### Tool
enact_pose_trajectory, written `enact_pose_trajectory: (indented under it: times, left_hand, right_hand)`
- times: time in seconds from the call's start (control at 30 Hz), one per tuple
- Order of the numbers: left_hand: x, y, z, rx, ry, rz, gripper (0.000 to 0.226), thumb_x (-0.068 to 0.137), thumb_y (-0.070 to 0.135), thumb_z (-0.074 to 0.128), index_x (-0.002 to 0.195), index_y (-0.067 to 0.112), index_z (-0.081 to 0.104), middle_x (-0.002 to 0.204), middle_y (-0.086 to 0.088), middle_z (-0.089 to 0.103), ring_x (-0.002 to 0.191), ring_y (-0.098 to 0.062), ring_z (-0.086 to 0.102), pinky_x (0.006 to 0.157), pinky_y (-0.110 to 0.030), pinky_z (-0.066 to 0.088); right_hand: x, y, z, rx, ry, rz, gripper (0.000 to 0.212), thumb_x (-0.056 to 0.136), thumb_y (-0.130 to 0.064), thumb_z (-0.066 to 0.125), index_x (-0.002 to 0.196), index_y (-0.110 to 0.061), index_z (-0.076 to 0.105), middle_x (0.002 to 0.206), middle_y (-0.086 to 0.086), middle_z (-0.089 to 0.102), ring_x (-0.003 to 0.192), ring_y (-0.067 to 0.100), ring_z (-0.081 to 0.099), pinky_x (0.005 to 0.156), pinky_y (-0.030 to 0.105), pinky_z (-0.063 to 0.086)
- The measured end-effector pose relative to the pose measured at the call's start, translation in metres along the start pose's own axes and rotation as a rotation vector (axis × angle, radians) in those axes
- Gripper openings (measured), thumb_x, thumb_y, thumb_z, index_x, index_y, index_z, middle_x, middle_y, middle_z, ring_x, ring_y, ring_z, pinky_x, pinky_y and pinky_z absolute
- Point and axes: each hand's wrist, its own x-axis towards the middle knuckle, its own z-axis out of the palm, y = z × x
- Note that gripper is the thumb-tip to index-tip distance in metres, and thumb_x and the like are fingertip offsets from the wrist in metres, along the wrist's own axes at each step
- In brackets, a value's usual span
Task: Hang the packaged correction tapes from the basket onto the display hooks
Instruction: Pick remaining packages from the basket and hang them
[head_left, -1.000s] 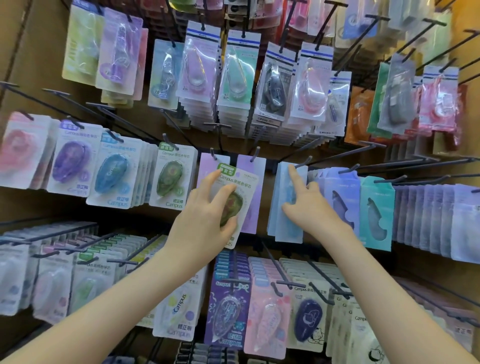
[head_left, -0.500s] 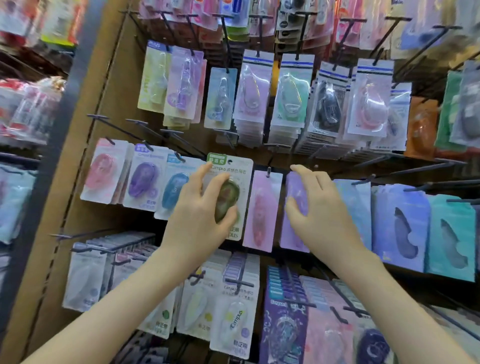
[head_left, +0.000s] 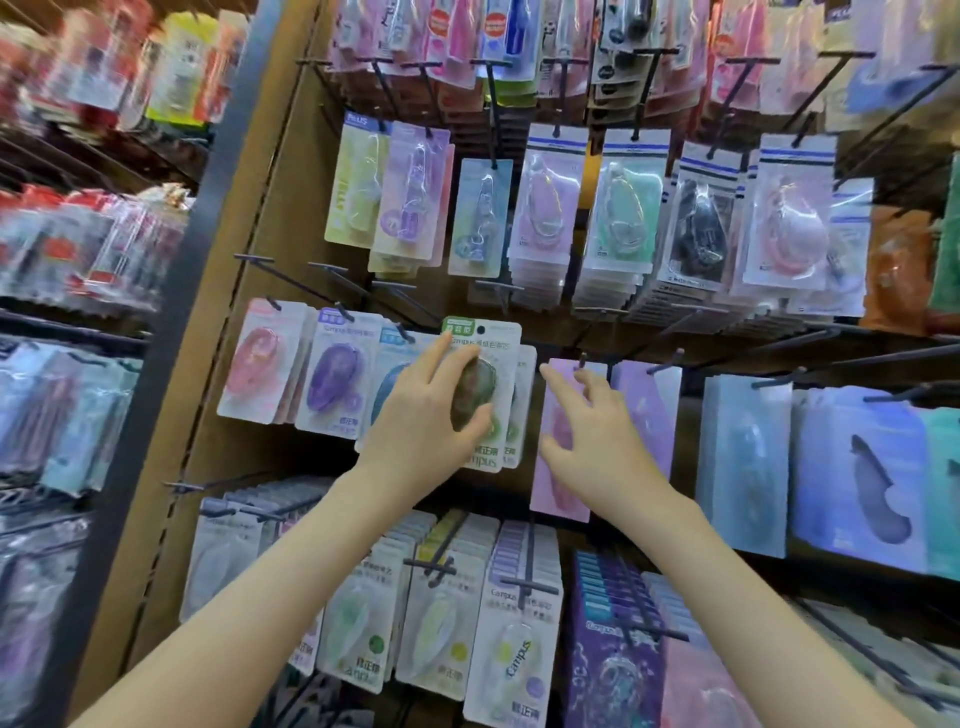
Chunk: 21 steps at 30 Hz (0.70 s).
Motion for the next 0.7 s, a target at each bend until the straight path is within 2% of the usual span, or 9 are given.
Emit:
enact_pose_trajectory:
  times: [0.1, 0.2, 0.47, 0.6, 0.7]
  left_hand:
    - [0.003, 0.001, 0.003, 0.015, 0.003, 0.040, 0.057, 0.086, 0.026, 0.066, 0.139, 0.016, 0.046, 0.153, -0.009, 0.032, 0.134, -0.026, 0.039, 0.105, -0.028, 0.029]
    - [0.007, 0.003, 0.007, 0.022, 0.010, 0.047, 0.058, 0.086, 0.028, 0.066, 0.139, 0.017, 0.045, 0.154, -0.010, 0.031, 0.134, -0.027, 0.039, 0.105, -0.033, 0.034]
    - [0.009, -0.003, 0.008, 0.098, 0.000, 0.127, 0.054, 0.081, 0.030, 0.064, 0.130, 0.009, 0.054, 0.144, -0.021, 0.042, 0.117, -0.038, 0.054, 0.092, -0.041, 0.046]
    - [0.008, 0.001, 0.012, 0.174, -0.035, 0.227, 0.053, 0.080, 0.032, 0.062, 0.127, 0.007, 0.058, 0.139, -0.023, 0.048, 0.104, -0.038, 0.060, 0.082, -0.042, 0.053]
    - [0.007, 0.006, 0.019, 0.170, -0.020, 0.196, 0.054, 0.082, 0.037, 0.053, 0.126, 0.007, 0.058, 0.138, -0.023, 0.048, 0.099, -0.039, 0.061, 0.080, -0.042, 0.054]
  right_hand:
    - [0.000, 0.010, 0.011, -0.137, 0.028, 0.037, 0.072, 0.095, -0.034, 0.051, 0.153, -0.033, 0.008, 0.161, 0.003, -0.005, 0.146, 0.022, -0.001, 0.117, 0.041, 0.006]
    - [0.001, 0.016, 0.023, -0.095, 0.078, 0.073, 0.076, 0.095, -0.037, 0.053, 0.153, -0.034, 0.003, 0.160, 0.002, -0.014, 0.146, 0.020, -0.011, 0.117, 0.040, -0.001]
    - [0.007, 0.015, 0.038, 0.014, 0.133, 0.120, 0.074, 0.096, -0.014, 0.051, 0.153, -0.032, 0.006, 0.159, 0.001, -0.012, 0.146, 0.021, -0.007, 0.117, 0.039, 0.018]
    - [0.005, 0.013, 0.030, 0.072, 0.094, 0.134, 0.074, 0.096, -0.014, 0.052, 0.152, -0.033, 0.009, 0.159, -0.001, -0.014, 0.146, 0.021, -0.009, 0.116, 0.037, 0.015]
    - [0.004, 0.011, 0.024, 0.060, 0.075, 0.141, 0.075, 0.096, -0.014, 0.053, 0.152, -0.033, 0.008, 0.158, -0.003, -0.017, 0.145, 0.019, -0.010, 0.115, 0.037, 0.016]
